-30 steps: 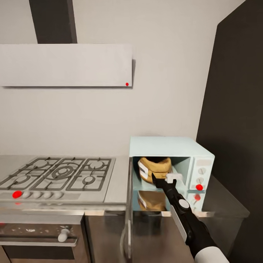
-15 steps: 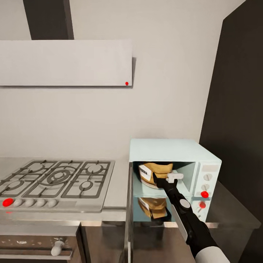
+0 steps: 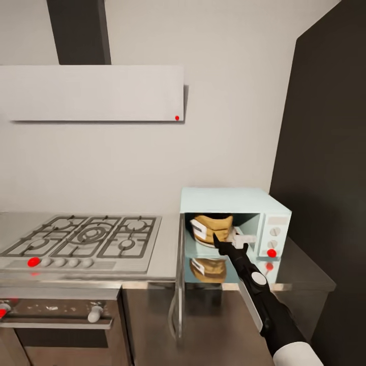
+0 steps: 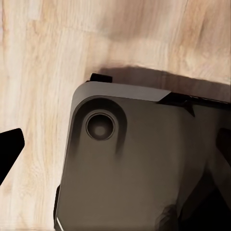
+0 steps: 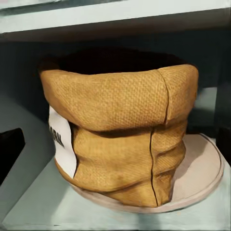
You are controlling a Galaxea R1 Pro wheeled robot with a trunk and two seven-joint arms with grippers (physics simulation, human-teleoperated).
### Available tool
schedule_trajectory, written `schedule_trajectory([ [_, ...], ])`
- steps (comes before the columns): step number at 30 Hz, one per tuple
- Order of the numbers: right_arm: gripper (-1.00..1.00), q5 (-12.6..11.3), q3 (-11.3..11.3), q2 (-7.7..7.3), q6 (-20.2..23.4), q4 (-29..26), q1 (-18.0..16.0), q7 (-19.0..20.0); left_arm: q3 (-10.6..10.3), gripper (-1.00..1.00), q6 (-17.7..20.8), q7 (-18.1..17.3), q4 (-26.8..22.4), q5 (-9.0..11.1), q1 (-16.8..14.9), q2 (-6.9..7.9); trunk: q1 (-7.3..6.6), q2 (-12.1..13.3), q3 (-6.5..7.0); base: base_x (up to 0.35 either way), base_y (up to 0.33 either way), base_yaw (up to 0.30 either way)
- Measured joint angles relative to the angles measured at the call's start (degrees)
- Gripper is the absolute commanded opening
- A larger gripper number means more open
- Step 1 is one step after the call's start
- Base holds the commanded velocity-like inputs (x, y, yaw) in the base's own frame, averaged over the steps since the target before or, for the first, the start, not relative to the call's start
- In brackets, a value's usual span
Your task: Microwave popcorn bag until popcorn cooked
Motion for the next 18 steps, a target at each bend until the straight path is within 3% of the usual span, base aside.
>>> schedule_trajectory([
  [18, 1.00, -0.36, -0.05, -0.44, 5.89, 0.55, -0.01, 0.02, 0.00, 1.00, 0.00, 0.00, 0.08, 0.00, 0.00, 0.00, 0.00, 0.00, 0.00, -0.302, 0.000, 0.000],
])
